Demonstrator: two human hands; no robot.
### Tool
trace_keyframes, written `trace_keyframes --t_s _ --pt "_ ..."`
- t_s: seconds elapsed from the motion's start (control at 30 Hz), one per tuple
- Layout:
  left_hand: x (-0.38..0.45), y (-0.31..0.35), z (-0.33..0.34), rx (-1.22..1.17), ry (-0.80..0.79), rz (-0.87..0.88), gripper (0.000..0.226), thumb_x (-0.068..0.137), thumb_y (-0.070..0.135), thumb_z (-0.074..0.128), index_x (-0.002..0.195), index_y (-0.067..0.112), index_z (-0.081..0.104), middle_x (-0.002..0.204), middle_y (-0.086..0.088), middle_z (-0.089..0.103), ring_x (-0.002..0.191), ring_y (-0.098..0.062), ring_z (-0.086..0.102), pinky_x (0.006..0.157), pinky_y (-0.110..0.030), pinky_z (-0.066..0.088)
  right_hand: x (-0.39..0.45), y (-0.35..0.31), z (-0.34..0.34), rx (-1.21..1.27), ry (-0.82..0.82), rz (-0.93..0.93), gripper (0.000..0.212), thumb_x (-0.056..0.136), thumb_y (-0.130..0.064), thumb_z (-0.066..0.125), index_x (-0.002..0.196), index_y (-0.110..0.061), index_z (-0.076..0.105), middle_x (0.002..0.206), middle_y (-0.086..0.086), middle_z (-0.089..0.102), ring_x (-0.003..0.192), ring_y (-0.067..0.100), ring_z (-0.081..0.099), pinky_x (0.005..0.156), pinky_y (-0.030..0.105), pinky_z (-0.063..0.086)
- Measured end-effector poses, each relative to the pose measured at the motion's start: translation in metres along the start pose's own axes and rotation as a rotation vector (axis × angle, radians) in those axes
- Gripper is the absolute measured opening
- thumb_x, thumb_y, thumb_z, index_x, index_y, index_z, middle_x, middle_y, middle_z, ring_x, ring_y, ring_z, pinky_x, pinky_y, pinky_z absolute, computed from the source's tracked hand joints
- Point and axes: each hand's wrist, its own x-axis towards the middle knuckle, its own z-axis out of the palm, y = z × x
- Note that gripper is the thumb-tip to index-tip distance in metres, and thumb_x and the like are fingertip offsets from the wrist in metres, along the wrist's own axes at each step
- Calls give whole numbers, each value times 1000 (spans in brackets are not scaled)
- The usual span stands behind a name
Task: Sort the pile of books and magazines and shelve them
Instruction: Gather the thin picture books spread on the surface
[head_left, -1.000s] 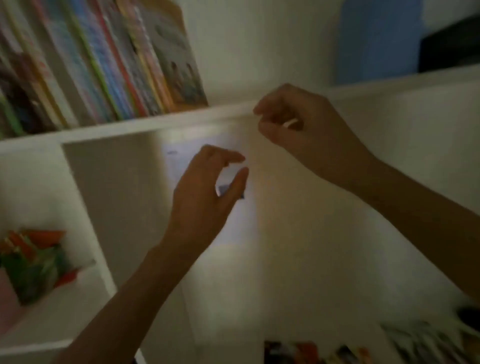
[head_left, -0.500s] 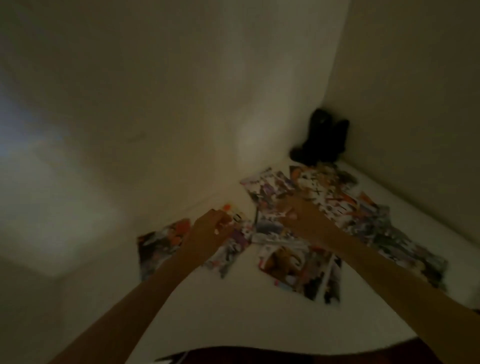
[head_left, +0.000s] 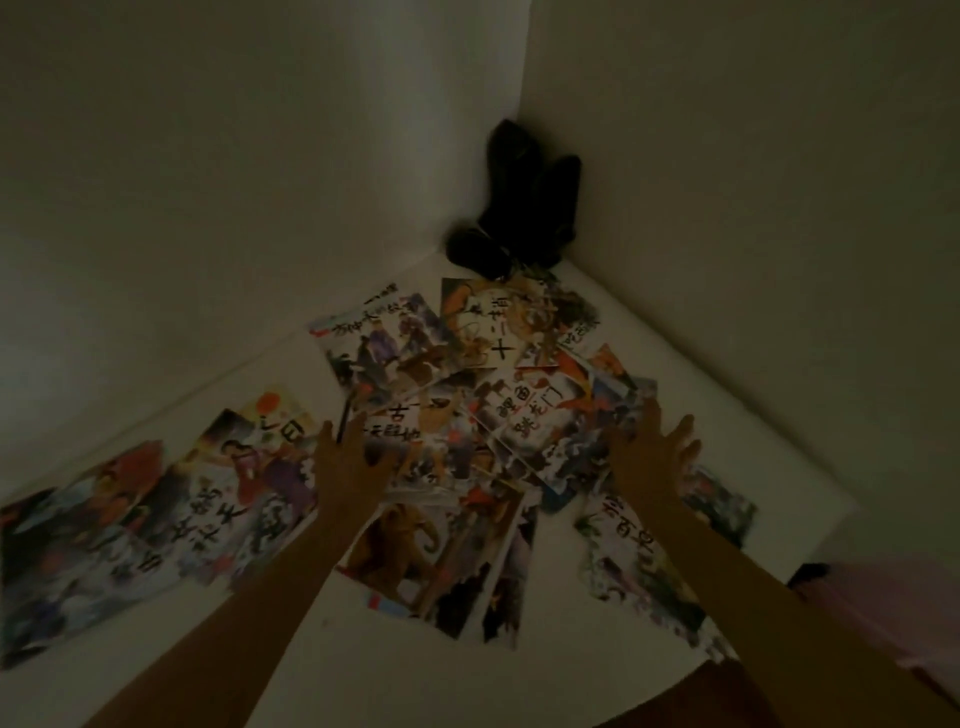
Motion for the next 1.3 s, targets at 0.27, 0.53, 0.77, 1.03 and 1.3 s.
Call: trace_keyframes --t_s 0.27,0.53,0.77,1.03,1.3 --pt "6 -5 50 249 31 -97 64 89 42 55 144 19 30 155 -19 3 143 -35 3 115 -49 11 -16 -25 57 17 -28 4 77 93 -58 29 150 -24 -10 156 15 -14 144 35 -12 113 59 1" --pt "1 0 52 250 105 -40 40 88 28 62 115 -1 56 130 -28 43 123 -43 36 103 -49 31 -9 -1 32 185 -46 -279 56 92 -29 46 142 -13 28 152 15 20 138 38 22 109 52 32" --pt "-57 53 105 223 -256 556 31 94 24 49 121 11 57 132 -8 49 123 -34 46 101 -40 37 -21 107 -11 179 232 334 69 92 -35 53 144 -6 19 155 17 10 140 36 15 111 51 19" --pt "-90 60 149 684 -419 791 56 87 48 31 126 19 58 136 -6 53 128 -33 44 100 -57 25 -40 130 -2 209 131 291 64 95 -33 47 146 -5 20 156 13 13 141 32 13 113 41 16" --pt "-118 61 180 352 -614 817 70 88 61 14 147 23 24 153 7 -6 143 -19 -10 116 -29 -2 -56 125 -10 446 89 455 64 90 -44 54 140 -13 27 145 11 29 126 37 31 101 47 34"
